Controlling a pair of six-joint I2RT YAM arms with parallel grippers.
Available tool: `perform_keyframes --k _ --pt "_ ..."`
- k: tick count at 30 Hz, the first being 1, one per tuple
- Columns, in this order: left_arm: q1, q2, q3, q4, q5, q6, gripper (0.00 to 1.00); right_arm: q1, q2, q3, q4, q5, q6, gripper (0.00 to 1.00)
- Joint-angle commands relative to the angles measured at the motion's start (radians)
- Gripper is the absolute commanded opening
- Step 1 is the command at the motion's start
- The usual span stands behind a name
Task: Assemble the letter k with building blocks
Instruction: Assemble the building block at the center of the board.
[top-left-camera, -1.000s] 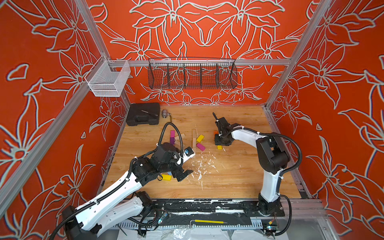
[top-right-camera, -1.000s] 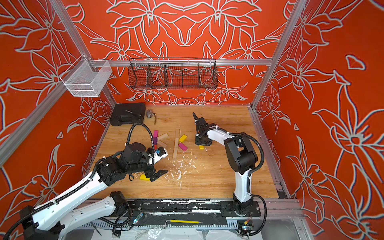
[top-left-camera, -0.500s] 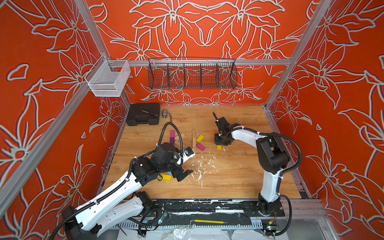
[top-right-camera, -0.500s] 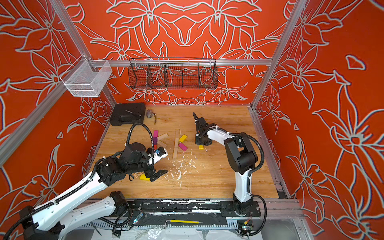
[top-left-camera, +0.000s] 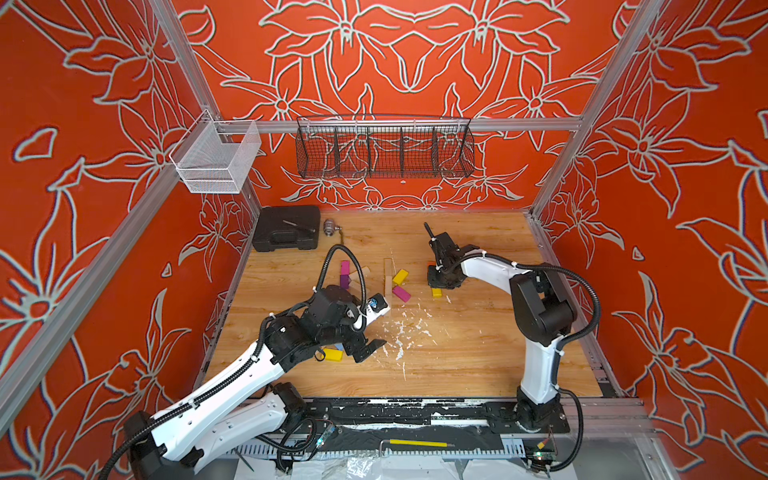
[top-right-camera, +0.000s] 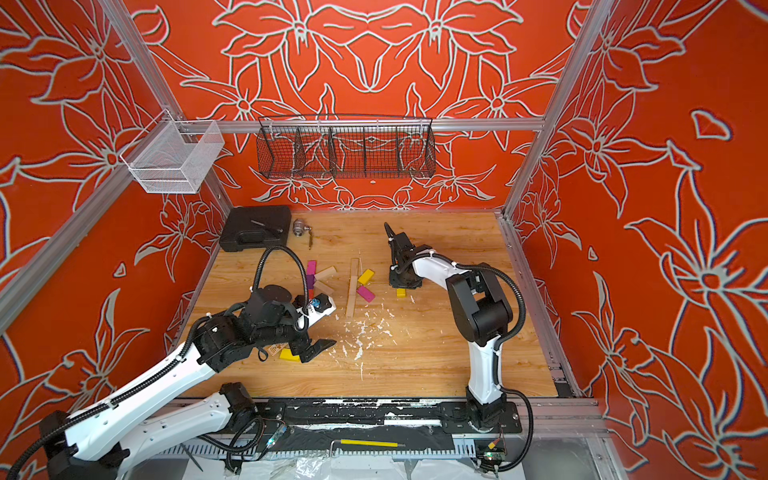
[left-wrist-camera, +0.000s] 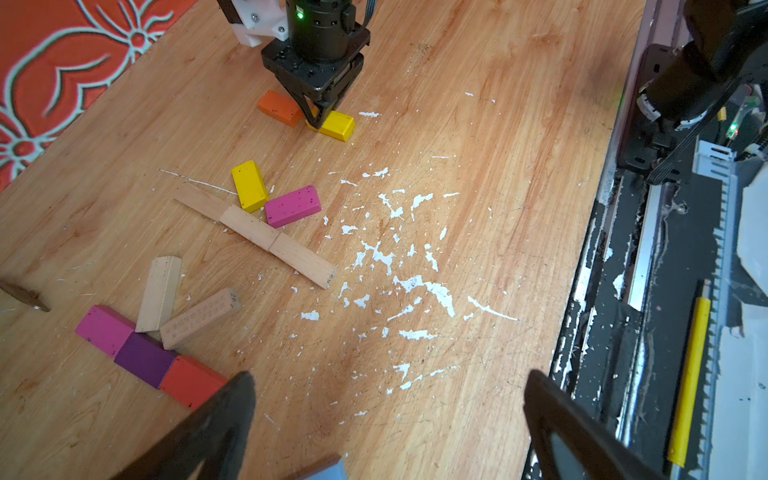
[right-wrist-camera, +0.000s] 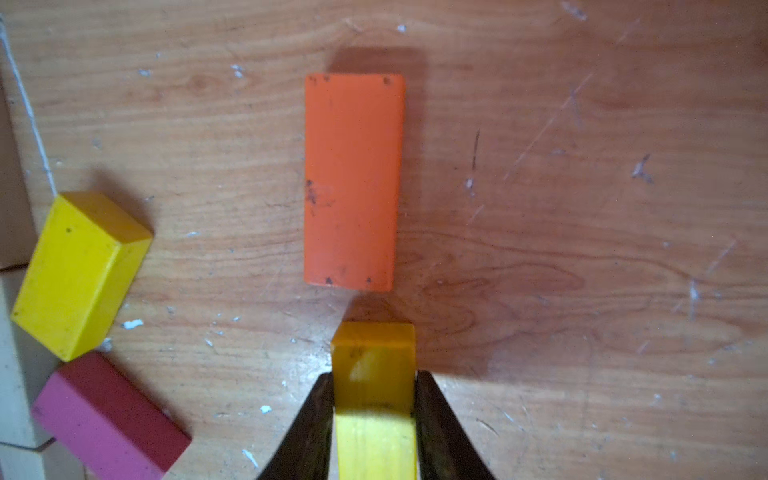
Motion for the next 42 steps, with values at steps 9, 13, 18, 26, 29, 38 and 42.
perform_keyframes --k 9,13,18,26,29,38,42 --pt "-0.002 0.001 0.008 -0.002 -0.015 0.013 0.98 0.006 0.037 0.042 -0.031 0.003 0.078 0.33" --pt "-0.002 -0.001 0.008 -0.002 -0.018 0.012 0.99 0.008 0.028 0.045 -0.023 -0.011 0.096 0.35" --pt "-0.002 -0.001 0.008 -0.003 -0.022 0.009 0.99 0.009 0.003 0.046 -0.032 -0.002 0.104 0.46" --pt "-0.002 -0.005 0.009 -0.004 -0.025 0.008 0.99 0.011 0.002 0.029 -0.034 0.009 0.097 0.48" --pt "-0.001 -0.007 0.008 -0.003 -0.023 0.010 0.99 0.013 0.016 0.031 -0.027 -0.004 0.098 0.46" --pt "-0.001 -0.001 0.008 -0.003 -0.023 0.010 0.99 0.019 0.038 0.042 -0.028 -0.003 0.103 0.38" --pt "-0.002 -0.001 0.008 -0.003 -0.021 0.008 0.99 0.022 0.046 0.047 -0.032 0.009 0.108 0.38"
